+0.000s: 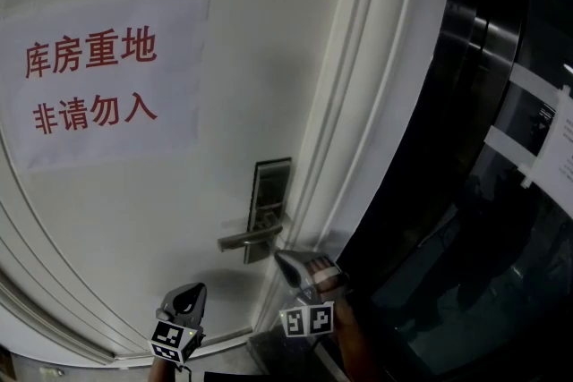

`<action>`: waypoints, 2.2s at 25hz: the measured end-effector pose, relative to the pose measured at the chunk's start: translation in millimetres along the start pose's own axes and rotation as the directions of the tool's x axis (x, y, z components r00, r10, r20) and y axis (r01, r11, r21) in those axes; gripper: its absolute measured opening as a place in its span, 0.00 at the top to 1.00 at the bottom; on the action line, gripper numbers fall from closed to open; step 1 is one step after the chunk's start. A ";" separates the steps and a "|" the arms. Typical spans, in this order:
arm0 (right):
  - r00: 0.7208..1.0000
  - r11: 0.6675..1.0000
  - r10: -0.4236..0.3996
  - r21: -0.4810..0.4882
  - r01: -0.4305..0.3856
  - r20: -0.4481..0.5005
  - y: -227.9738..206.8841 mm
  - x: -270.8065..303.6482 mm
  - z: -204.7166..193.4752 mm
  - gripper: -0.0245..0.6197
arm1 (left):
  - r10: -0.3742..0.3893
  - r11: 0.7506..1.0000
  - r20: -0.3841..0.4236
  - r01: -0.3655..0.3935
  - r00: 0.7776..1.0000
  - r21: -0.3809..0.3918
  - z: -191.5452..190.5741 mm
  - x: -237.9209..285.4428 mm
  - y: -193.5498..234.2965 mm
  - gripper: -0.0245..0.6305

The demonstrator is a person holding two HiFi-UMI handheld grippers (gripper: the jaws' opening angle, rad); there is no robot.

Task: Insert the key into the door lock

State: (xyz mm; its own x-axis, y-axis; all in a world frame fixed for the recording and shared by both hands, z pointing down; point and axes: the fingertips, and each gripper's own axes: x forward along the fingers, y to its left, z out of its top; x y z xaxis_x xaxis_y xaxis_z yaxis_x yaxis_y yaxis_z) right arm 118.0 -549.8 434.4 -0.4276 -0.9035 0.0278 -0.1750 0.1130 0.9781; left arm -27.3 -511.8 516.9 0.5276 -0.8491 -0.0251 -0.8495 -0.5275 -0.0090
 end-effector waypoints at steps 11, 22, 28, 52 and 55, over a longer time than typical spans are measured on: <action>1.000 0.992 -0.010 -0.122 0.007 -0.021 -1.3 0.8 3.9 0.94 | -0.004 1.000 0.001 0.004 1.000 -0.008 -1.9 2.1 2.0 0.96; 1.000 0.992 -0.015 -0.129 0.012 -0.024 -2.3 0.7 4.5 0.94 | -0.012 1.000 0.002 0.012 1.000 -0.018 -3.3 6.6 -0.5 0.96; 0.999 0.989 -0.014 -0.148 0.009 -0.030 -0.7 4.8 5.7 0.95 | -0.008 1.000 -0.002 0.008 1.000 -0.014 -4.1 6.3 -0.1 0.96; 0.999 0.990 -0.020 -0.138 0.014 -0.044 -0.1 32.7 4.7 0.94 | 0.026 0.999 -0.005 -0.026 1.000 -0.023 -6.4 3.8 19.0 0.96; 0.998 0.990 -0.015 -0.141 0.007 -0.053 0.4 32.5 4.7 0.94 | 0.026 0.999 -0.011 -0.027 1.000 -0.027 -9.3 3.5 18.0 0.96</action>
State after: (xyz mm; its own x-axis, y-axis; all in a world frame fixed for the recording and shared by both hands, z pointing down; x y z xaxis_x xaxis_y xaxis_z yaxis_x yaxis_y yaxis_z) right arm 99.8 -577.2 434.8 -0.3770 -0.9259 0.0246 -0.0507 0.0472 0.9976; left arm -40.7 -524.5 525.9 0.5050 -0.8630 -0.0143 -0.8628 -0.5052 0.0184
